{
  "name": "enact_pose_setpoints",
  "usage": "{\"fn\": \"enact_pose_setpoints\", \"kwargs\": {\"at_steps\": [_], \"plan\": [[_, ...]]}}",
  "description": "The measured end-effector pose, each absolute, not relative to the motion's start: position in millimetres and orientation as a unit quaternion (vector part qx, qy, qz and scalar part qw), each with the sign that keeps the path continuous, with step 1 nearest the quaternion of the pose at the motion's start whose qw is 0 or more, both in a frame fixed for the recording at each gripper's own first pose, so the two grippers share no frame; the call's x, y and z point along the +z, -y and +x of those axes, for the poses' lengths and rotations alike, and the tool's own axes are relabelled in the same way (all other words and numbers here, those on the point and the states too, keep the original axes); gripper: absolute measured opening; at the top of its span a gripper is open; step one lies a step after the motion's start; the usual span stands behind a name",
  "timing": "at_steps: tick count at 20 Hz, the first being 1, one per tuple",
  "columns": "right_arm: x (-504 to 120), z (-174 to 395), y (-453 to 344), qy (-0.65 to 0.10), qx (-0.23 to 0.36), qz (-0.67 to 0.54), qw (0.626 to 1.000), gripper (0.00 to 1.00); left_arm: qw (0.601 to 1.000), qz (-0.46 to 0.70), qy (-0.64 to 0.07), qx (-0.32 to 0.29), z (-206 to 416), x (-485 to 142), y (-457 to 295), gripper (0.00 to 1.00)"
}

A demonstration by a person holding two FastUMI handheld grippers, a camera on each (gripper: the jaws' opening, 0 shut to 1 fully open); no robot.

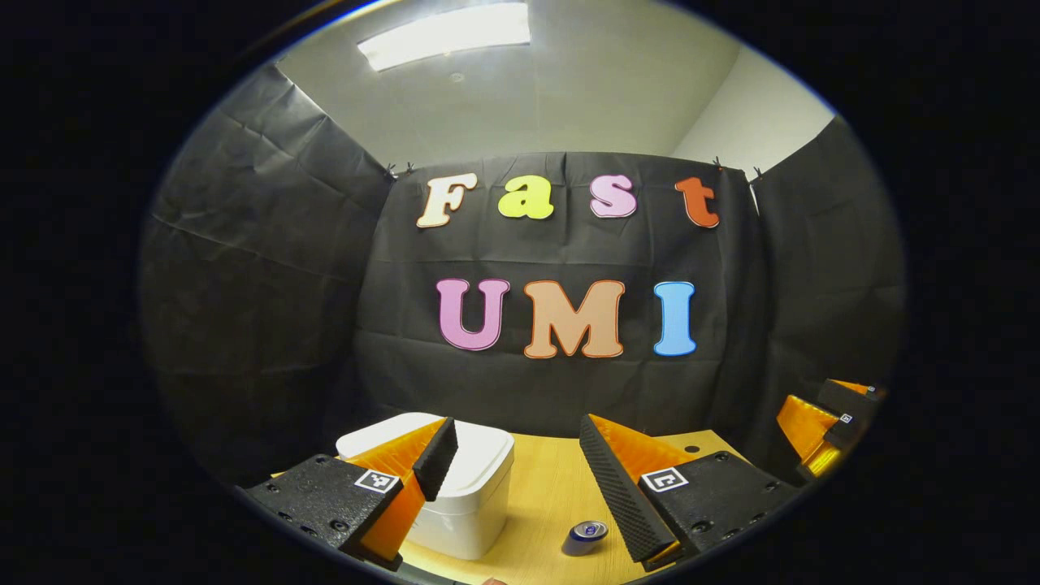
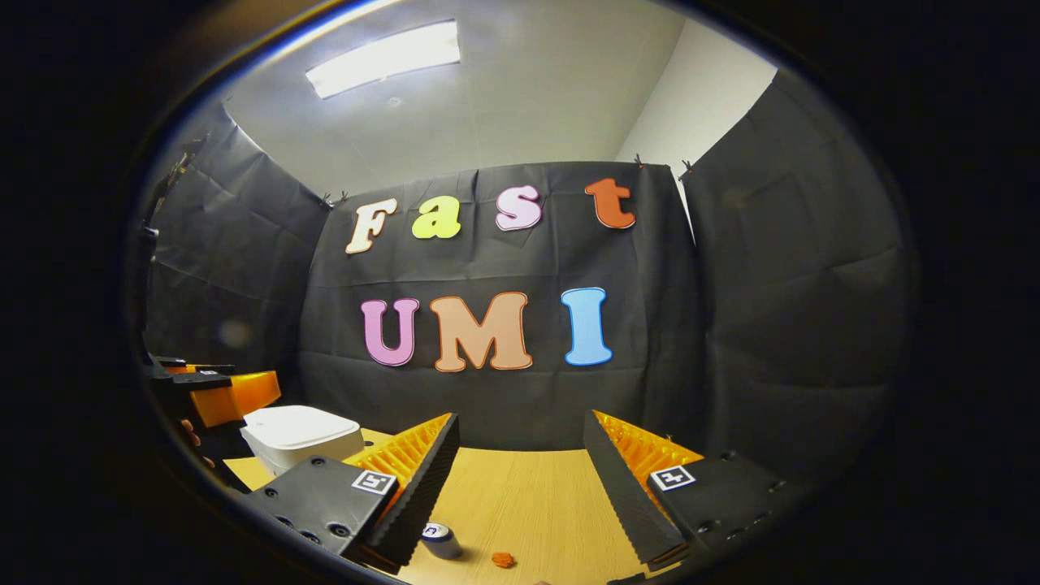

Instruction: Press the lid of the desktop garbage bin to open it, pick up the crumpled paper on the desktop and throw it into the bin, then pick up the pop can on the desktop and drop it into the bin, and finally close the garbage bin lid.

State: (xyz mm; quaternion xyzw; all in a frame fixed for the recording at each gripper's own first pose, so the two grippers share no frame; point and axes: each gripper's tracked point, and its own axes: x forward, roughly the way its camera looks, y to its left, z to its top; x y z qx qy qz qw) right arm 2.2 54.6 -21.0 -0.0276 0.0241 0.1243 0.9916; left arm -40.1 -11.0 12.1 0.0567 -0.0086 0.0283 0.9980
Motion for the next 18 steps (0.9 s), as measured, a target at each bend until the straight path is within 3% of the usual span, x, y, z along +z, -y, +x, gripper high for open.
{"fn": "enact_pose_setpoints", "kwargs": {"at_steps": [9, 16, 17, 18], "plan": [[-31, -3, -73, -0.036, 0.143, -0.011, 0.989, 0.97, 0.994, 0.095, 0.019, 0.042, -47, 23, -1, 0.92], [-34, -16, -87, -0.036, 0.154, -0.026, 0.987, 0.97, 0.988, 0.143, -0.01, 0.051, -32, 7, -21, 0.68], [-35, -16, -86, -0.037, 0.152, -0.027, 0.987, 0.97, 0.987, 0.152, -0.016, 0.059, -29, 4, -28, 0.54], [-36, -17, -86, -0.038, 0.15, -0.028, 0.988, 0.97, 0.985, 0.156, -0.022, 0.068, -27, -1, -37, 0.53]]}}
